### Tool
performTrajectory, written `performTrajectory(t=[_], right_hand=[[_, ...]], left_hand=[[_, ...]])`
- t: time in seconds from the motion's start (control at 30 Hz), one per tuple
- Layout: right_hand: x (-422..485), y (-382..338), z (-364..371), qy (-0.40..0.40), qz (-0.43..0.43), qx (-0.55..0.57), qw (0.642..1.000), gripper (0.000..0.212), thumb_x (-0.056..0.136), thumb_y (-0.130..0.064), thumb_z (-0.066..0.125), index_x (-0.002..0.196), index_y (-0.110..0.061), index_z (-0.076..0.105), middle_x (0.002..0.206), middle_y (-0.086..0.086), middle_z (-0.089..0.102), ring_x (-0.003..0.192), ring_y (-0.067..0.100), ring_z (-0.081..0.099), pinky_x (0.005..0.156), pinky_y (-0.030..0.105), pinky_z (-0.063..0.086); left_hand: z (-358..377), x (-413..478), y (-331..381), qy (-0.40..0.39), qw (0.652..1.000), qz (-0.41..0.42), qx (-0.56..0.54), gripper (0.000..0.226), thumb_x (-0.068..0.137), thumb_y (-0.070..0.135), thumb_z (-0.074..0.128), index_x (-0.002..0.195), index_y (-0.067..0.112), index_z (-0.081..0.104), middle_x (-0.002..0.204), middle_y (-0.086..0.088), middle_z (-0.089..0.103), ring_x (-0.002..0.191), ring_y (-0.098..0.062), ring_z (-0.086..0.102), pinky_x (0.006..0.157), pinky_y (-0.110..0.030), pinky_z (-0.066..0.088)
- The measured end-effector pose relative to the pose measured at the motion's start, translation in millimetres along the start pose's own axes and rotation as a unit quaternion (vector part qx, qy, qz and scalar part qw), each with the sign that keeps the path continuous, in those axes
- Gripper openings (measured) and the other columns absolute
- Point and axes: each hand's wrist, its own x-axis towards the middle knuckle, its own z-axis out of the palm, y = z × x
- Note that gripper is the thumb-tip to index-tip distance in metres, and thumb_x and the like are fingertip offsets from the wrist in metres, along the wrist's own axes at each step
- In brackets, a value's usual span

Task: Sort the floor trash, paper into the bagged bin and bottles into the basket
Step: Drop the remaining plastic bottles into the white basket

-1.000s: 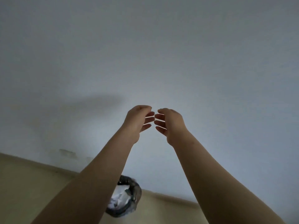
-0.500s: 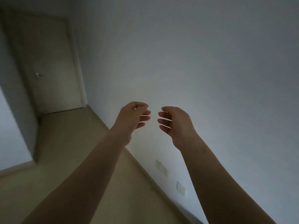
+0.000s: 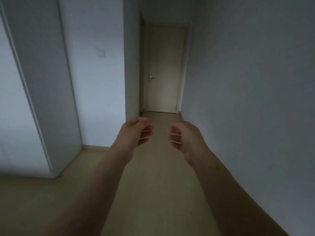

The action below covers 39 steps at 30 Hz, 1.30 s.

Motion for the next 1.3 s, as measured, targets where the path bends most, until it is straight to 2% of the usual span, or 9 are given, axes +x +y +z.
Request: performTrajectory(t=[0.1,0.2,0.37,0.47,0.57,0.87,1.13,1.3], right_hand=[[76.9,12.0,41.3,-0.063,0.021,-0.012,0.998,0.013,0.089,-0.018,0.054,0.077,-0.019,0.057,0.07,-0.004,0.063,0.059,0.01,0.056,0.056,0.022,0.043],[117.5,30.1,86.9,-0.112,0.047,-0.006,0.993,0.011,0.088,-0.017,0.054,0.078,-0.019,0.058,0.069,-0.004,0.062,0.054,0.008,0.056,0.051,0.018,0.043],[178.6,75.4,194.7,-0.224,0.088,-0.043,0.97,0.007,0.088,-0.021,0.053,0.085,-0.019,0.059,0.078,-0.002,0.065,0.069,0.015,0.061,0.056,0.025,0.045],[216.7,91.6,261.8,-0.269,0.091,-0.04,0.958,0.008,0.09,-0.022,0.052,0.086,-0.02,0.058,0.082,0.0,0.066,0.072,0.016,0.062,0.058,0.026,0.046],[259.8,100.6,330.9,-0.284,0.098,-0.032,0.953,0.008,0.092,-0.021,0.051,0.088,-0.018,0.058,0.085,0.002,0.065,0.074,0.017,0.062,0.06,0.026,0.046],[340.2,134.5,532.1,-0.338,0.144,-0.032,0.929,0.01,0.091,-0.017,0.05,0.087,-0.014,0.059,0.079,0.002,0.063,0.067,0.015,0.059,0.061,0.026,0.048],[385.9,192.1,730.4,-0.437,0.176,-0.048,0.881,0.009,0.09,-0.017,0.052,0.085,-0.014,0.059,0.076,0.001,0.064,0.063,0.015,0.059,0.058,0.025,0.047],[412.2,210.0,870.5,-0.486,0.185,-0.048,0.853,0.01,0.09,-0.016,0.051,0.085,-0.013,0.058,0.077,0.002,0.062,0.066,0.016,0.058,0.062,0.027,0.048]], left_hand=[[-27.1,53.4,-7.3,0.076,0.997,0.006,0.004,0.01,0.092,0.02,0.054,0.087,0.018,0.062,0.08,0.0,0.067,0.076,-0.014,0.064,0.073,-0.028,0.049],[-59.8,82.4,-14.7,0.138,0.99,-0.011,0.016,0.009,0.091,0.021,0.055,0.086,0.019,0.063,0.079,0.002,0.068,0.074,-0.013,0.066,0.073,-0.029,0.05],[-147.9,136.9,-31.0,0.244,0.969,-0.02,0.026,0.011,0.094,0.018,0.05,0.091,0.017,0.06,0.085,-0.002,0.067,0.078,-0.015,0.064,0.077,-0.03,0.05],[-209.4,181.2,-35.2,0.282,0.959,-0.007,0.031,0.013,0.095,0.018,0.048,0.093,0.017,0.061,0.087,-0.002,0.067,0.079,-0.016,0.065,0.078,-0.031,0.051],[-268.8,233.4,-31.4,0.309,0.951,0.0,0.028,0.015,0.095,0.017,0.048,0.089,0.019,0.061,0.084,-0.001,0.067,0.078,-0.015,0.064,0.072,-0.028,0.049],[-431.4,337.5,-21.9,0.381,0.924,-0.024,0.027,0.014,0.094,0.017,0.049,0.088,0.019,0.062,0.081,0.001,0.067,0.075,-0.013,0.065,0.068,-0.025,0.05],[-612.9,401.9,-37.8,0.478,0.878,-0.035,0.018,0.013,0.093,0.017,0.05,0.087,0.019,0.061,0.079,0.001,0.067,0.071,-0.011,0.064,0.066,-0.025,0.049],[-725.9,448.4,-24.6,0.532,0.846,-0.036,0.013,0.015,0.094,0.016,0.049,0.086,0.02,0.061,0.077,0.001,0.067,0.07,-0.012,0.064,0.07,-0.029,0.049]])
